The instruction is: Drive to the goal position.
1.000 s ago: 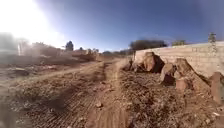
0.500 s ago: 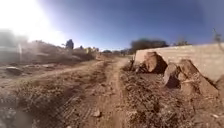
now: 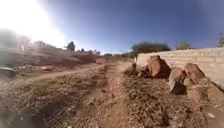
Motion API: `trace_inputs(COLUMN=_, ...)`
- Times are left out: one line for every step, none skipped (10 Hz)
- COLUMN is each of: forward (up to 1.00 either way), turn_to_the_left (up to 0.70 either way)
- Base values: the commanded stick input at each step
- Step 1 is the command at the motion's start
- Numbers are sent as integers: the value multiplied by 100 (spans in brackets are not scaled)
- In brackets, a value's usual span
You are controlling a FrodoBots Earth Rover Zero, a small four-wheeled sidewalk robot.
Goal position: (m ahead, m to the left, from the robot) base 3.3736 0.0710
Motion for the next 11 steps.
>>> trace_inputs(forward=50, turn_to_the_left=0)
trace_inputs(forward=50, turn_to_the_left=0)
trace_inputs(forward=50, turn_to_the_left=0)
trace_inputs(forward=50, turn_to_the_left=0)
trace_inputs(forward=50, turn_to_the_left=0)
trace_inputs(forward=50, turn_to_the_left=0)
trace_inputs(forward=50, turn_to_the_left=0)
trace_inputs(forward=50, turn_to_the_left=0)
trace_inputs(forward=50, turn_to_the_left=0)
trace_inputs(forward=50, turn_to_the_left=0)
trace_inputs(forward=50, turn_to_the_left=0)
